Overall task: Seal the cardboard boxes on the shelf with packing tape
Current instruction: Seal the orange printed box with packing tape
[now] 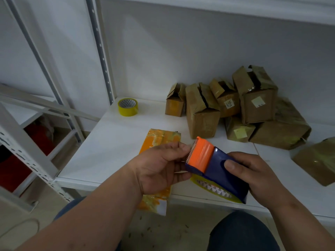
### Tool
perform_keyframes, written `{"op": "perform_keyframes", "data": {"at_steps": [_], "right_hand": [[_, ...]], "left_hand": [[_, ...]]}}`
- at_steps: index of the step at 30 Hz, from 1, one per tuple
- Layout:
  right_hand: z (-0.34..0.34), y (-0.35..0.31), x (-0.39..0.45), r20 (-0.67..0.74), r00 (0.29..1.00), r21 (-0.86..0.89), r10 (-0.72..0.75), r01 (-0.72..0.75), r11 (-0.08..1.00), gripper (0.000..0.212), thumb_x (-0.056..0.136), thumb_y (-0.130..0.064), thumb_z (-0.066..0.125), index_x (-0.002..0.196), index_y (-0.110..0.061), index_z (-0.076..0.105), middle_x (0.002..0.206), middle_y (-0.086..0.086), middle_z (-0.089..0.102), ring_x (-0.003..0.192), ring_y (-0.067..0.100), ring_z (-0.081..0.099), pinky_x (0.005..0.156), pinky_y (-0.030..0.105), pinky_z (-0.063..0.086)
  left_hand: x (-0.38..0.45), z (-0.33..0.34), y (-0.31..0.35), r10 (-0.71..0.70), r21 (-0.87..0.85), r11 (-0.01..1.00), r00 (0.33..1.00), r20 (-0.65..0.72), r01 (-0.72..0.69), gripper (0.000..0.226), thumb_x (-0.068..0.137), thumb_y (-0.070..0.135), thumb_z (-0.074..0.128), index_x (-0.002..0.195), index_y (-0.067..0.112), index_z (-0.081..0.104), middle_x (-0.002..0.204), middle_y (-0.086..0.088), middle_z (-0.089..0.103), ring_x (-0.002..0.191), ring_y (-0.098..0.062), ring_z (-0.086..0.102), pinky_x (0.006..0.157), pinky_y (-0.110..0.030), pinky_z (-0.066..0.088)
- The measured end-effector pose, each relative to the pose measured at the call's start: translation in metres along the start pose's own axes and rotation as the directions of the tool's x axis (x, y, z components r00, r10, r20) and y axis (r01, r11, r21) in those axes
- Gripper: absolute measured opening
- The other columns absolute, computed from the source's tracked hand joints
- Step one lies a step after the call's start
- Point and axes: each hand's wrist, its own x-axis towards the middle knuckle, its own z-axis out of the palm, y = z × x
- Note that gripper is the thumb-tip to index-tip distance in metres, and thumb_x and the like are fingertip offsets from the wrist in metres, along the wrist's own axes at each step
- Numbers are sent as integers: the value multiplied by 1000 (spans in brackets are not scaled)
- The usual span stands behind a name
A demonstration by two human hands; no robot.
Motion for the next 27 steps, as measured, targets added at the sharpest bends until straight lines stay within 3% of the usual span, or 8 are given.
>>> {"op": "perform_keyframes", "data": {"at_steps": [7,12,14,16,18,22,25,27], "right_hand": [[1,-2,-5,10,1000,-27,0,0,1000,78,51,-88,60,85,-18,71,81,12,71,72,31,67,62,32,49],[-2,-5,-2,12,999,-113,-31,32,993,64,57,-84,57,82,-27,69,78,7,71,67,21,67,56,20,47],[-2,-7,0,19,999,-138,-41,44,990,56,60,-79,57,79,-28,69,73,2,70,61,12,65,54,15,44],[-4,-6,1,35,998,-172,-56,61,983,62,59,-82,57,78,-25,69,72,2,69,60,9,63,53,14,44],[-4,-8,2,39,997,-208,-65,71,976,54,65,-73,59,81,-22,70,74,1,70,60,8,64,54,13,45],[-2,-5,6,57,998,-272,-39,53,961,34,76,-50,56,89,-21,68,75,-11,70,63,1,64,55,12,46],[-2,-3,12,76,996,-317,-53,74,946,43,73,-63,55,92,-26,67,79,-15,70,65,1,65,56,12,46],[-4,-2,17,88,995,-340,-54,81,937,42,75,-67,56,91,-29,65,79,-17,70,66,1,65,56,12,46]], "left_hand": [[-4,-1,0,-11,43,999,995,-97,15,15,99,20,51,95,12,63,85,-8,67,78,-18,65,72,-33,53],[-10,0,7,-56,-13,998,992,-115,55,47,99,28,40,70,13,73,82,-9,68,77,-22,64,77,-40,51],[-10,1,10,-58,-7,998,989,-134,57,50,98,33,37,69,13,72,80,-9,67,76,-22,64,79,-41,50],[-10,2,10,-19,89,995,982,-190,36,34,97,32,49,77,14,69,79,-7,66,76,-20,64,78,-40,52],[-8,2,9,47,253,967,969,-243,16,15,92,27,62,83,15,67,80,-6,65,79,-18,63,75,-35,53],[-5,2,10,233,493,869,912,-337,-40,14,93,15,62,81,10,68,81,-12,68,78,-19,63,76,-36,57],[-3,3,13,380,657,751,854,-354,-62,16,93,17,64,82,7,71,81,-15,71,71,-17,63,70,-31,58],[-2,-1,16,417,661,745,835,-358,-88,16,92,15,65,82,4,70,72,-12,67,66,-16,60,63,-27,55]]}}
